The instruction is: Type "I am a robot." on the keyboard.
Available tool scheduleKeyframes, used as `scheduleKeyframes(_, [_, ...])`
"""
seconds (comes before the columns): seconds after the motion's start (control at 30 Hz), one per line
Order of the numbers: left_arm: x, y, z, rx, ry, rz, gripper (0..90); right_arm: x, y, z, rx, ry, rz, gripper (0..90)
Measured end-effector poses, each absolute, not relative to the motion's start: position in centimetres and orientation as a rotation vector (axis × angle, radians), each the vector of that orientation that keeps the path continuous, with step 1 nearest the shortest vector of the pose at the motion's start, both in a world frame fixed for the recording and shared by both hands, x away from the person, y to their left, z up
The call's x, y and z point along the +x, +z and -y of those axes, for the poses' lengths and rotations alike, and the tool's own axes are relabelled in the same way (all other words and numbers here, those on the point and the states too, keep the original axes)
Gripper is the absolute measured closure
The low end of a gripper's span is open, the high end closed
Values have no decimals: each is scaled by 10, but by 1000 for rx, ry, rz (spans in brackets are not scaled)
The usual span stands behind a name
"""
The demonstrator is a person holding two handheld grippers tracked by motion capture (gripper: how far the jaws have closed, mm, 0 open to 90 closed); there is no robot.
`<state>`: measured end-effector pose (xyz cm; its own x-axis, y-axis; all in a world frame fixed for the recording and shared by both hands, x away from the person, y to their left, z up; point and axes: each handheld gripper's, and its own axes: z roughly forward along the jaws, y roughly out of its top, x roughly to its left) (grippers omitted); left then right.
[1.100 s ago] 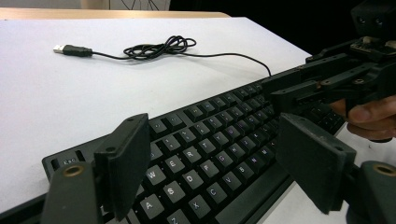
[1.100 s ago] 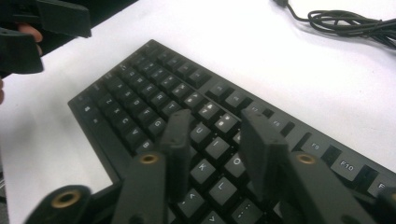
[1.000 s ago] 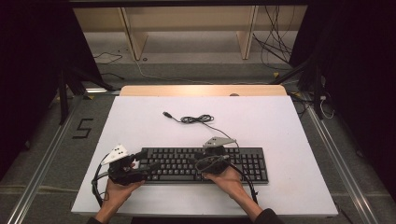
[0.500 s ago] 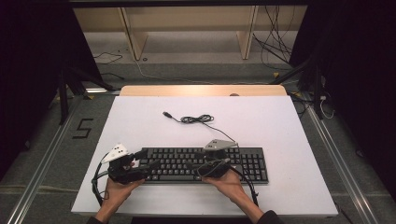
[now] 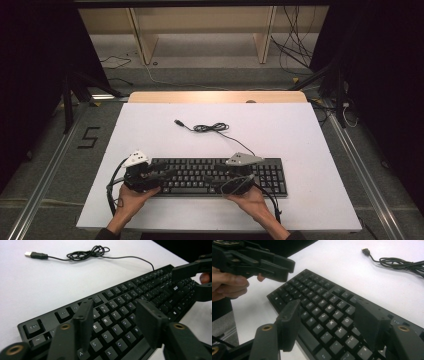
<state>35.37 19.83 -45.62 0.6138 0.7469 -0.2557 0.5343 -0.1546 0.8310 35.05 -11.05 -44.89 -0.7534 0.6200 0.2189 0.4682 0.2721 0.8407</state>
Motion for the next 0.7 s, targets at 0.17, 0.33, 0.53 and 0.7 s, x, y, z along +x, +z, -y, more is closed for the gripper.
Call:
scheduleKeyframes(0.17, [358, -456, -193, 1863, 246, -1032, 616, 346, -448, 116, 1022, 1492, -2372, 375])
scheduleKeyframes(0.33, [367, -456, -180, 1926, 218, -1004, 765, 339, -447, 124, 1022, 1489, -2364, 347])
scheduleKeyframes(0.53, [375, -458, -169, 1979, 198, -992, 876, 335, -446, 130, 1023, 1495, -2350, 335])
scheduleKeyframes(0.7, [381, -461, -161, 2015, 188, -995, 888, 333, -446, 131, 1023, 1494, -2350, 333])
